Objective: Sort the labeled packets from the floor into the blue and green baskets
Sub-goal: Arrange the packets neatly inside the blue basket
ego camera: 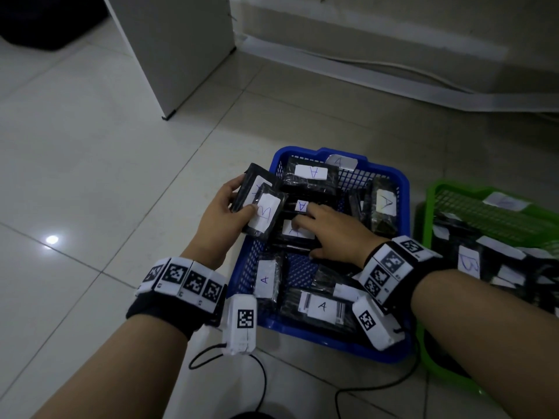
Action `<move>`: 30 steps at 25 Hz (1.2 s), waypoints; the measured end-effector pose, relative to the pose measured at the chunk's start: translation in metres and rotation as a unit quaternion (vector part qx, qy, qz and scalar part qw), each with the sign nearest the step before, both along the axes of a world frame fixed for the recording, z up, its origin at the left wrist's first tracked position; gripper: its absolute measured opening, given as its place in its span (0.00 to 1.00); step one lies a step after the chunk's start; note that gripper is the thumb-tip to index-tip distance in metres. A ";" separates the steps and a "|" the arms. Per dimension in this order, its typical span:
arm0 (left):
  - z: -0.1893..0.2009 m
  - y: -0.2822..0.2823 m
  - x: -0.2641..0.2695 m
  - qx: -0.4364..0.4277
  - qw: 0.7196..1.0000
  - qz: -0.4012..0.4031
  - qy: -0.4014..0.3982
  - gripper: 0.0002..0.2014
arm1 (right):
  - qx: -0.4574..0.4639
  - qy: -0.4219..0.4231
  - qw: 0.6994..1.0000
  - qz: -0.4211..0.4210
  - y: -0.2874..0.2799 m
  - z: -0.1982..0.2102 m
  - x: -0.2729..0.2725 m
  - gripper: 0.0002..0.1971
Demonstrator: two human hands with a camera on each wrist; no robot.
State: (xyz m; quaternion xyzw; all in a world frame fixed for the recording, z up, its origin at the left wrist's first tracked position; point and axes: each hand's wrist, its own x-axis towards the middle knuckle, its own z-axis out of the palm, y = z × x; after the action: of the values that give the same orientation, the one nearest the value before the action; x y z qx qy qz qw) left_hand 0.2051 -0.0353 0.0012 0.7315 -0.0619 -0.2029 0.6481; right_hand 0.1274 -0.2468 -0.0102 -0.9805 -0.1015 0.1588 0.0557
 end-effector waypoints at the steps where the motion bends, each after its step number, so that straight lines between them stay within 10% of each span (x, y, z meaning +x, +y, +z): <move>1: 0.001 -0.001 -0.001 0.002 1.000 -0.004 -0.002 0.27 | 0.011 0.007 1.000 -0.005 -0.001 -0.001 0.000 0.29; 5: 0.015 -0.003 -0.005 -0.002 0.999 -0.054 0.004 0.25 | 0.255 0.018 0.946 -0.198 -0.004 0.015 0.006 0.16; 8: 0.025 -0.013 -0.013 0.007 0.993 -0.114 0.039 0.20 | 0.574 0.085 0.734 -0.353 -0.003 0.036 -0.001 0.18; 9: 0.026 -0.017 -0.016 0.019 0.990 -0.133 0.043 0.20 | 0.604 0.103 0.711 -0.346 -0.003 0.041 -0.005 0.21; 13: 0.027 -0.026 -0.028 0.119 0.968 -0.220 -0.028 0.28 | 0.574 0.085 0.740 -0.342 -0.002 0.040 -0.026 0.24; 16: 0.026 -0.026 -0.036 0.228 0.930 -0.272 -0.098 0.37 | 0.610 0.067 0.704 -0.358 -0.002 0.040 -0.037 0.20; 18: 0.027 -0.022 -0.039 0.246 0.934 -0.241 -0.099 0.33 | 0.546 0.071 0.735 -0.396 -0.003 0.043 -0.046 0.20; 21: 0.029 -0.014 -0.046 0.229 0.951 -0.187 -0.088 0.28 | 0.283 0.121 0.899 -0.311 -0.004 0.040 -0.068 0.27; 23: 0.030 -0.012 -0.052 0.239 0.951 -0.172 -0.096 0.26 | 0.157 0.157 0.953 -0.205 0.006 0.038 -0.084 0.36; 26: 0.028 -0.014 -0.059 0.262 0.944 -0.175 -0.097 0.24 | 0.064 0.154 0.974 -0.150 0.021 0.032 -0.096 0.46; 30: 0.027 -0.016 -0.058 0.240 0.958 -0.145 -0.064 0.21 | 0.043 0.141 0.973 -0.176 0.024 0.033 -0.094 0.37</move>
State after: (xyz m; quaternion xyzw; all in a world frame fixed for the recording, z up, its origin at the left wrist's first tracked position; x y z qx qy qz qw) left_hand 0.1467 -0.0518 0.0282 0.8599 -0.1578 -0.2565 0.4122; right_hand 0.0336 -0.2233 0.0228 -0.9473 0.0743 0.2789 0.1388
